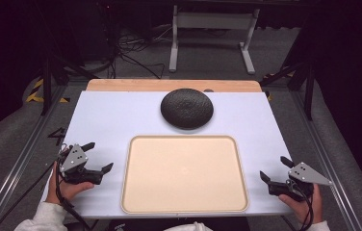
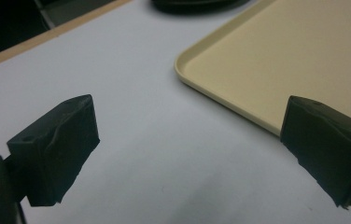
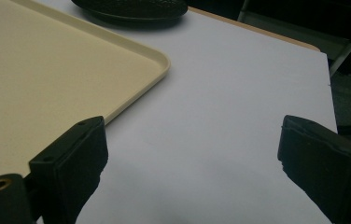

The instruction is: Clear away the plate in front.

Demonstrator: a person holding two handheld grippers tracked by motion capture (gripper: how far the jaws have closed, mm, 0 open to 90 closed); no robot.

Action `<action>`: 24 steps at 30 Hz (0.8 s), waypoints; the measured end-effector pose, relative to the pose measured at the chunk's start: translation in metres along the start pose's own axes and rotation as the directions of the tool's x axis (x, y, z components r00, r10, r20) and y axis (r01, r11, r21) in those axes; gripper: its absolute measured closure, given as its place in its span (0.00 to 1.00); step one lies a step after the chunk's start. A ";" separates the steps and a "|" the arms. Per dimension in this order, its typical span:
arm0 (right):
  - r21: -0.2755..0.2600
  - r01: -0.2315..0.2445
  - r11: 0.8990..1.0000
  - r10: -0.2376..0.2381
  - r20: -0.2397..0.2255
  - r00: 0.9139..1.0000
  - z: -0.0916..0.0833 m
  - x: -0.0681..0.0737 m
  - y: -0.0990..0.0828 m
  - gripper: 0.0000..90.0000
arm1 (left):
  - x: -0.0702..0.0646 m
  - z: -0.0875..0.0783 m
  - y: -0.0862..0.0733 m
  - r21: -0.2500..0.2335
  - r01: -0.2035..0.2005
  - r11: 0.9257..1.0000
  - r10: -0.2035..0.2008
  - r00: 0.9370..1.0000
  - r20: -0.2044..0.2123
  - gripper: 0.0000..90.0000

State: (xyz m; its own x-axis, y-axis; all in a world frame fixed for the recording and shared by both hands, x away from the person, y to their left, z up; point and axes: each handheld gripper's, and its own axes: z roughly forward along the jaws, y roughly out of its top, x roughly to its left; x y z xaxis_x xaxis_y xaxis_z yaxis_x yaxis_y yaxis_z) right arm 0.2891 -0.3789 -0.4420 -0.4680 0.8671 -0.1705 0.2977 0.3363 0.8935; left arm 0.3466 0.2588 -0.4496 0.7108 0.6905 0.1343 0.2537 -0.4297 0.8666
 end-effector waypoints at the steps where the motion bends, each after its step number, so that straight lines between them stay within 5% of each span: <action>1: 0.001 -0.001 1.000 0.001 0.000 1.000 0.000 0.000 0.000 0.10 | -0.001 0.001 0.000 0.008 -0.008 1.000 0.008 1.000 0.009 0.06; 5: 0.005 0.001 1.000 -0.001 0.005 1.000 0.001 0.001 0.001 0.10 | -0.003 -0.001 0.000 0.011 -0.018 1.000 0.018 1.000 0.015 0.06; 11: 0.012 0.006 1.000 -0.006 0.005 1.000 0.001 0.002 0.000 0.10 | -0.002 0.000 0.001 -0.002 0.024 1.000 -0.024 1.000 0.012 0.07; 17: 0.017 0.003 1.000 -0.003 0.001 1.000 0.002 0.002 0.000 0.10 | -0.003 0.001 0.012 0.007 -0.018 1.000 0.018 1.000 -0.012 0.09; 22: 0.017 0.007 1.000 -0.007 -0.002 1.000 0.002 0.003 0.000 0.10 | 0.002 0.003 0.025 -0.010 -0.038 0.999 0.038 0.999 0.004 0.11; 24: 0.019 0.002 1.000 -0.002 -0.002 1.000 0.002 0.003 0.000 0.10 | 0.003 0.010 0.033 0.018 -0.070 0.997 0.070 0.997 0.011 0.12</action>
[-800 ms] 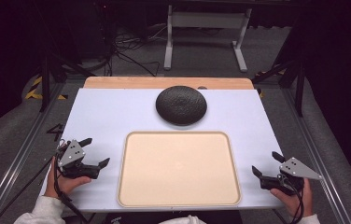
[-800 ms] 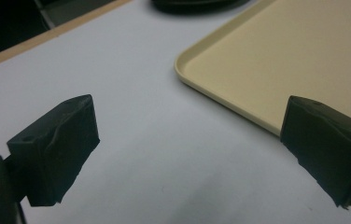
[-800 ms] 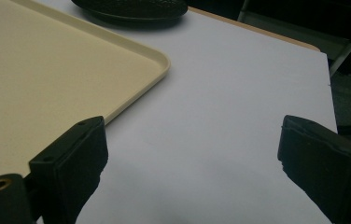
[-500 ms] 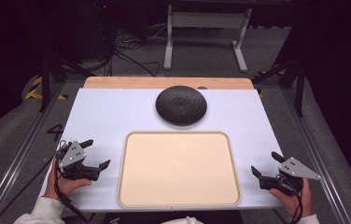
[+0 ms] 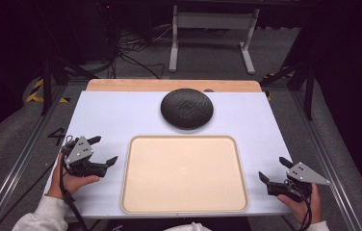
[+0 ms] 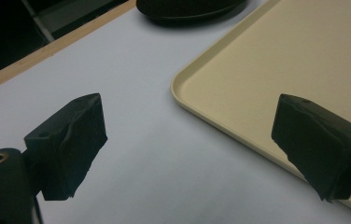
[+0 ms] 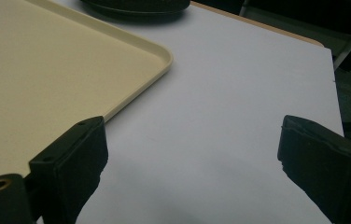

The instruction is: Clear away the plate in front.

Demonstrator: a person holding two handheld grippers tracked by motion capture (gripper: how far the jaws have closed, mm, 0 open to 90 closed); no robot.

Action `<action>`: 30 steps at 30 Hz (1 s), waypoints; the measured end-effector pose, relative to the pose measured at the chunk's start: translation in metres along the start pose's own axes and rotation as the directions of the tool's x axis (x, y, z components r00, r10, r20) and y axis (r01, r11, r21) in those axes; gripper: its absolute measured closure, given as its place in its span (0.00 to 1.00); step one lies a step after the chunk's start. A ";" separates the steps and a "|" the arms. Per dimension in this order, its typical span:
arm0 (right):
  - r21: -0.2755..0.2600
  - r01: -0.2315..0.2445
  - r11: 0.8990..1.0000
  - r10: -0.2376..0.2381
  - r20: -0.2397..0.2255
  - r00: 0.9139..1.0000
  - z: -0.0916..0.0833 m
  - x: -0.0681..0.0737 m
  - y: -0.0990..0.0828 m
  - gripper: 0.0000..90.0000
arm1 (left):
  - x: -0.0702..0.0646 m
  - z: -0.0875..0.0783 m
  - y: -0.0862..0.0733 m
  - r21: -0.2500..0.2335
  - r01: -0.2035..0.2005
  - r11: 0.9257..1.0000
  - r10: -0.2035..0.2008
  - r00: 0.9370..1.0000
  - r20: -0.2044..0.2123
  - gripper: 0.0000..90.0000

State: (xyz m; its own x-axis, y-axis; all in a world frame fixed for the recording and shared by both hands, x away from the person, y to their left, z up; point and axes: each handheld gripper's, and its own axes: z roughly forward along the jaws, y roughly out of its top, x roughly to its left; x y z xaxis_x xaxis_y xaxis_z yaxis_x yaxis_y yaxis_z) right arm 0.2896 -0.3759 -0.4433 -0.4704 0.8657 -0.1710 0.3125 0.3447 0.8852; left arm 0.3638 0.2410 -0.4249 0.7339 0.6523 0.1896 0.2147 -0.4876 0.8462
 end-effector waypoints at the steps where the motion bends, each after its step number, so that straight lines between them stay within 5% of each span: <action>1: 0.002 0.001 1.000 -0.001 -0.001 1.000 0.000 0.000 0.000 0.10 | 0.000 0.000 0.000 0.000 0.000 1.000 0.000 1.000 0.000 0.14; 7: 0.006 0.010 1.000 -0.010 -0.005 1.000 0.001 0.002 0.001 0.10 | 0.005 0.014 0.022 -0.004 -0.041 0.999 0.041 0.999 0.016 0.14; 16: 0.006 0.009 1.000 -0.009 -0.014 1.000 0.001 0.002 -0.001 0.10 | 0.002 0.047 0.058 0.054 -0.123 0.991 0.121 0.992 0.027 0.11; 29: 0.008 0.010 1.000 -0.010 -0.016 1.000 0.000 0.001 -0.001 0.10 | -0.005 0.121 0.116 0.127 -0.246 0.961 0.234 0.967 0.099 0.11; 30: 0.008 0.009 1.000 -0.008 -0.016 1.000 0.000 0.001 -0.001 0.10 | -0.007 0.128 0.120 0.136 -0.266 0.954 0.253 0.962 0.106 0.11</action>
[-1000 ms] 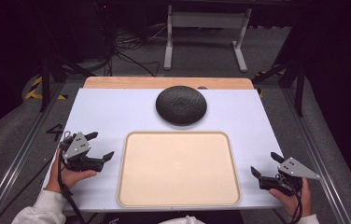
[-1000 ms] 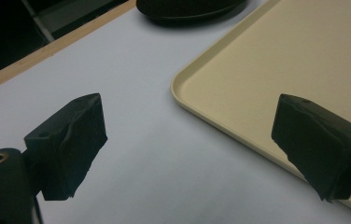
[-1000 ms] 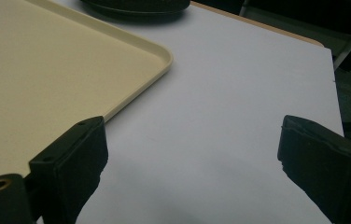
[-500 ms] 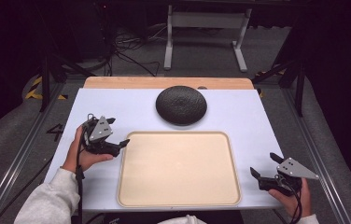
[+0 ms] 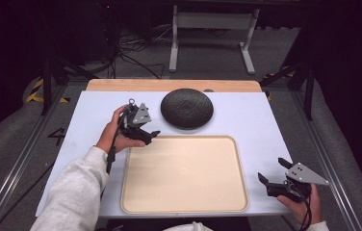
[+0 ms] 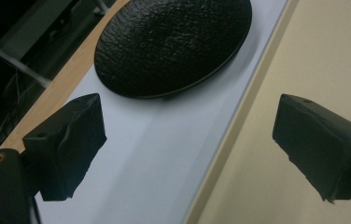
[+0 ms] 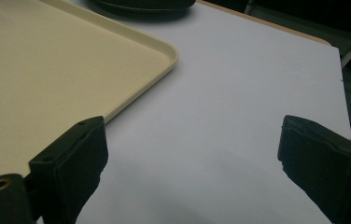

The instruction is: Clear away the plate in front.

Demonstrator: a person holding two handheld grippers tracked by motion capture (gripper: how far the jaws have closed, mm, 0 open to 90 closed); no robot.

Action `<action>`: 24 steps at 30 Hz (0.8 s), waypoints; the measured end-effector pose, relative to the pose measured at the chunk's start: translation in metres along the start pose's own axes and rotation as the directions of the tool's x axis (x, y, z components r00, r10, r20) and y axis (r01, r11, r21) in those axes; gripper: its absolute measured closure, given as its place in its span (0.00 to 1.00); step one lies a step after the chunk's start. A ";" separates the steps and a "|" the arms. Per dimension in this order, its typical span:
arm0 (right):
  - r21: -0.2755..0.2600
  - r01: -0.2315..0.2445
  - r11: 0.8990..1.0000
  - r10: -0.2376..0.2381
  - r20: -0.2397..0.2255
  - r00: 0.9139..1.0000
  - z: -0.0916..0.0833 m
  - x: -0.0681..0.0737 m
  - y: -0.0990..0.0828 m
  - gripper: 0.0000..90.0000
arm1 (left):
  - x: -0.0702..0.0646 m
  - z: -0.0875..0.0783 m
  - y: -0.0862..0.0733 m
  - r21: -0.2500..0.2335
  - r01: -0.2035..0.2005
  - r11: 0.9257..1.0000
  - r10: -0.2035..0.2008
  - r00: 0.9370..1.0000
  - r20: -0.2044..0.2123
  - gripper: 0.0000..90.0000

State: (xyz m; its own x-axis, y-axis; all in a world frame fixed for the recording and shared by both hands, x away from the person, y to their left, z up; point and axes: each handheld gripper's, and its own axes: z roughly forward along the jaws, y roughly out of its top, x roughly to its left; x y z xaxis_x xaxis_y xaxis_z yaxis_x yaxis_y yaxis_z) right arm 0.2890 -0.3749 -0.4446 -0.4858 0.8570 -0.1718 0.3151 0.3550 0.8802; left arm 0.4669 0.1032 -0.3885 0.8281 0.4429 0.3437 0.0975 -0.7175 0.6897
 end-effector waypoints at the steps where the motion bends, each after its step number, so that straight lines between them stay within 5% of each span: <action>1: 0.003 0.001 1.000 -0.001 0.002 1.000 0.000 0.000 0.000 0.10 | -0.001 0.006 0.005 0.010 -0.016 1.000 0.016 1.000 -0.003 0.12; 12: 0.000 -0.003 1.000 0.003 0.000 1.000 -0.001 -0.001 -0.001 0.10 | -0.013 0.058 0.036 0.100 -0.144 0.984 0.143 0.990 0.021 0.16; 13: -0.001 -0.006 1.000 0.006 0.001 1.000 -0.001 -0.001 -0.002 0.10 | -0.016 0.066 0.038 0.131 -0.172 0.976 0.173 0.985 0.006 0.16; 17: -0.001 -0.006 1.000 0.006 0.002 1.000 -0.001 -0.002 -0.002 0.10 | -0.020 0.080 0.040 0.163 -0.201 0.966 0.205 0.979 -0.011 0.19; 19: 0.000 -0.005 1.000 0.005 0.003 1.000 -0.001 -0.001 -0.002 0.10 | -0.023 0.088 0.040 0.206 -0.248 0.946 0.260 0.965 -0.029 0.23; 20: 0.000 -0.005 1.000 0.005 0.003 1.000 -0.001 -0.001 -0.002 0.10 | -0.023 0.088 0.040 0.206 -0.248 0.946 0.260 0.965 -0.029 0.25; 22: 0.001 -0.002 1.000 0.002 0.004 1.000 -0.002 -0.001 -0.002 0.10 | -0.027 0.100 0.040 0.243 -0.296 0.924 0.318 0.946 -0.058 0.29; 23: 0.003 0.000 1.000 0.000 0.005 1.000 -0.002 -0.001 -0.002 0.10 | -0.027 0.100 0.040 0.243 -0.296 0.924 0.318 0.946 -0.058 0.30; 24: 0.003 0.005 1.000 -0.005 0.005 1.000 -0.001 0.000 -0.001 0.10 | -0.027 0.103 0.040 0.257 -0.308 0.916 0.335 0.940 -0.067 0.31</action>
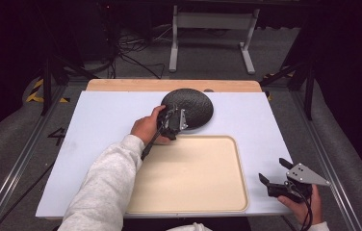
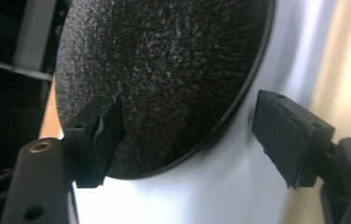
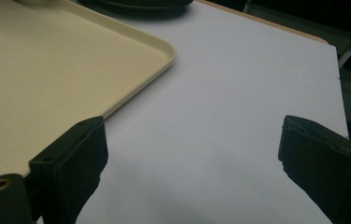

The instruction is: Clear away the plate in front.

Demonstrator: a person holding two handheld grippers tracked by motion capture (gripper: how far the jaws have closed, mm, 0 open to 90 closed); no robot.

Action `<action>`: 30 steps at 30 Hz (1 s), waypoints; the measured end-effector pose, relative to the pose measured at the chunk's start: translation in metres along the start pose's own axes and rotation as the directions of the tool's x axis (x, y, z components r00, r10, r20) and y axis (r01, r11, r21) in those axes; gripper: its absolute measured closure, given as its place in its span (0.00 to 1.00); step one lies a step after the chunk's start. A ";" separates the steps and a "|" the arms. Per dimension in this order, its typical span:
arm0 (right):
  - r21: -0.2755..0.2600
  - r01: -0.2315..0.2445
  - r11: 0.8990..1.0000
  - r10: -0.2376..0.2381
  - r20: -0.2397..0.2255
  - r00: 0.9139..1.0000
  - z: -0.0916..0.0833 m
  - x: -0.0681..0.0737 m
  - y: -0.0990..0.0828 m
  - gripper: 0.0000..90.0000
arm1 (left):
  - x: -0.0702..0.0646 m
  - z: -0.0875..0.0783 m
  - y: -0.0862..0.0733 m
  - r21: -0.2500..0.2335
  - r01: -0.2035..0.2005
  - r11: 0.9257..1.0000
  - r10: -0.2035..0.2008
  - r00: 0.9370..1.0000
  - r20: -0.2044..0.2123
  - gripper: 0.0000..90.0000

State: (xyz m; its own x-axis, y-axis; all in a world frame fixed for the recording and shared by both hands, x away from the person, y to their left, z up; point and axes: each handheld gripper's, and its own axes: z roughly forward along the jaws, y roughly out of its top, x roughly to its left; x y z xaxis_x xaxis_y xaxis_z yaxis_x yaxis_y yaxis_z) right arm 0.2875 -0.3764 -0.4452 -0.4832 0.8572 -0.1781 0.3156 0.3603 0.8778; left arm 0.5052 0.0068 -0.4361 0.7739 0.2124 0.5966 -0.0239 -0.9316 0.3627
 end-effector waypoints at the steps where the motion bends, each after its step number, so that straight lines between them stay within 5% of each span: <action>1: 0.001 0.002 1.000 -0.002 0.000 1.000 0.000 0.001 0.000 0.10 | -0.002 0.006 0.002 0.016 -0.024 1.000 0.024 1.000 -0.012 0.32; 5: 0.004 0.006 1.000 -0.006 0.000 1.000 0.000 0.001 0.000 0.10 | -0.006 0.011 0.007 0.037 -0.071 0.997 0.073 0.995 -0.067 0.37; 9: 0.010 0.010 1.000 -0.010 -0.001 1.000 0.000 0.002 -0.001 0.10 | -0.008 0.011 0.009 0.042 -0.117 0.992 0.119 0.992 -0.040 0.46; 11: 0.008 0.010 1.000 -0.010 -0.003 1.000 0.000 0.002 -0.001 0.10 | -0.011 0.012 0.011 0.058 -0.148 0.987 0.148 0.989 -0.006 0.68; 13: 0.010 0.012 1.000 -0.012 -0.003 1.000 0.000 0.002 -0.001 0.10 | -0.016 0.013 0.014 0.082 -0.176 0.981 0.180 0.983 -0.037 0.77; 18: 0.017 0.018 1.000 -0.018 -0.007 1.000 0.001 0.004 -0.001 0.10 | -0.029 0.017 0.021 0.140 -0.257 0.956 0.275 0.952 -0.130 0.86; 20: 0.018 0.019 1.000 -0.018 -0.007 1.000 0.001 0.004 -0.001 0.10 | -0.031 0.016 0.024 0.150 -0.293 0.944 0.317 0.932 -0.177 0.88; 23: 0.022 0.014 1.000 -0.014 -0.004 1.000 0.001 0.003 -0.002 0.10 | -0.030 0.010 0.028 0.126 -0.289 0.949 0.312 0.915 -0.254 0.94; 24: 0.025 0.017 1.000 -0.017 -0.005 1.000 0.001 0.003 -0.002 0.10 | -0.028 0.008 0.029 0.122 -0.290 0.949 0.313 0.914 -0.260 0.96; 27: 0.027 0.017 0.999 -0.017 -0.010 1.000 0.002 0.003 -0.002 0.10 | -0.024 0.006 0.026 0.095 -0.273 0.957 0.288 0.922 -0.258 0.97; 29: 0.027 0.018 0.999 -0.018 -0.010 1.000 0.001 0.003 -0.002 0.10 | -0.025 0.004 0.024 0.099 -0.273 0.957 0.290 0.921 -0.262 0.97; 30: 0.026 0.016 1.000 -0.016 -0.009 1.000 0.001 0.003 -0.002 0.10 | -0.027 0.003 0.024 0.108 -0.283 0.953 0.303 0.911 -0.280 0.97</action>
State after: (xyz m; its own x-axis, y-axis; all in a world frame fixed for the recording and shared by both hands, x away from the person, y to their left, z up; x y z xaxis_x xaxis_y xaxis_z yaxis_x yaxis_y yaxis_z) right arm 0.2863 -0.3743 -0.4482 -0.4954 0.8480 -0.1883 0.3286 0.3836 0.8631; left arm 0.4855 -0.0224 -0.4462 0.5205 -0.0058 0.8538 -0.1739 -0.9797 0.0994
